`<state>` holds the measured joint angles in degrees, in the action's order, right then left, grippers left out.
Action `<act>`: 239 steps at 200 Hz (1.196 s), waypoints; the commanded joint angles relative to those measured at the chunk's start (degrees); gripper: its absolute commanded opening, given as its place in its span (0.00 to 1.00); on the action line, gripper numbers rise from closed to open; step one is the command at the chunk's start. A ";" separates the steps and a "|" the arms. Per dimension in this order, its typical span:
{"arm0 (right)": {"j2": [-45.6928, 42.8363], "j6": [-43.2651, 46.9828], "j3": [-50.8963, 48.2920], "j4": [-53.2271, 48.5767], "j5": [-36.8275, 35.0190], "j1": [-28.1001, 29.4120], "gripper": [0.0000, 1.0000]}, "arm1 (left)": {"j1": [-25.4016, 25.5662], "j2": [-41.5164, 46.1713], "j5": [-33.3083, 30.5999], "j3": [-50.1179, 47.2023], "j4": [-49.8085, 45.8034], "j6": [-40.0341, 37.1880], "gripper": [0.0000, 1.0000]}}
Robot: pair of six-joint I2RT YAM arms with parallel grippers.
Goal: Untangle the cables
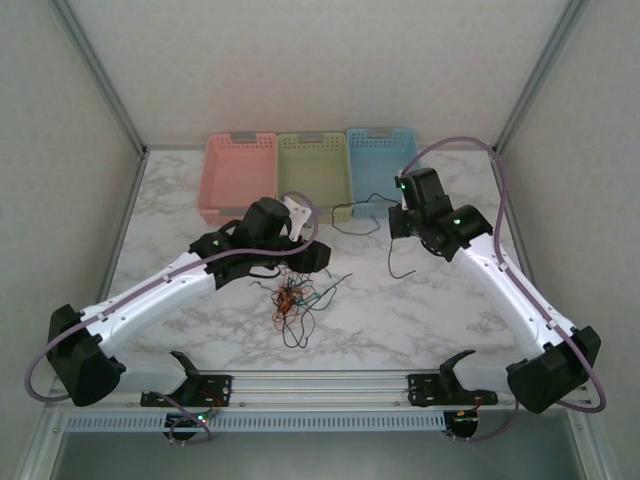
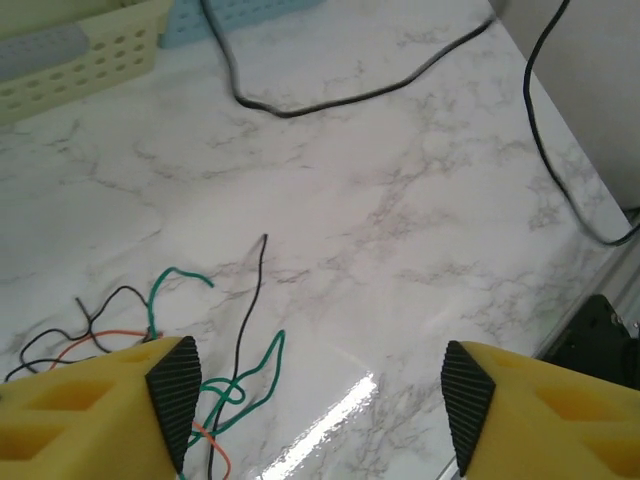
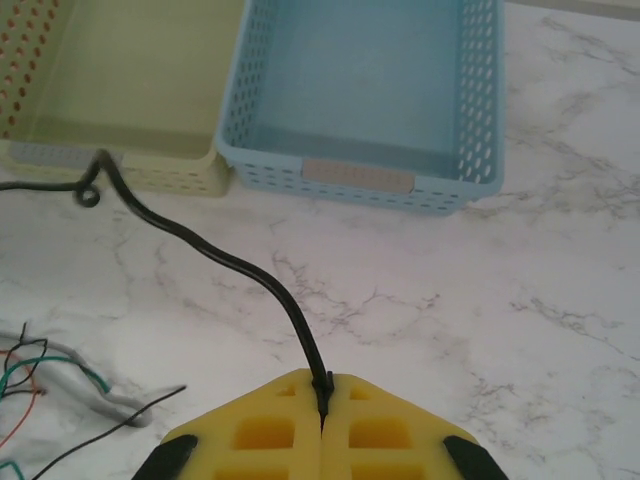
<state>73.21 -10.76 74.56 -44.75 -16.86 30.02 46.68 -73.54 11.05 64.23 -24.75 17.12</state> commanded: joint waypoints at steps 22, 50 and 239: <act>5.67 -6.73 4.12 2.98 -6.72 -3.74 0.00 | -3.04 7.84 -8.47 -5.10 0.16 3.56 0.73; 12.29 -13.63 8.38 5.51 -8.19 -8.15 0.00 | -4.20 12.59 -10.41 -8.67 -0.43 4.49 0.76; 65.48 -28.38 57.13 -0.47 -6.16 -16.66 0.00 | -5.28 28.04 -17.02 -17.01 -6.73 8.83 0.86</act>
<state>137.86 -37.34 130.98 -45.30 -25.56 13.63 42.06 -44.66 -4.54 48.07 -30.87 24.36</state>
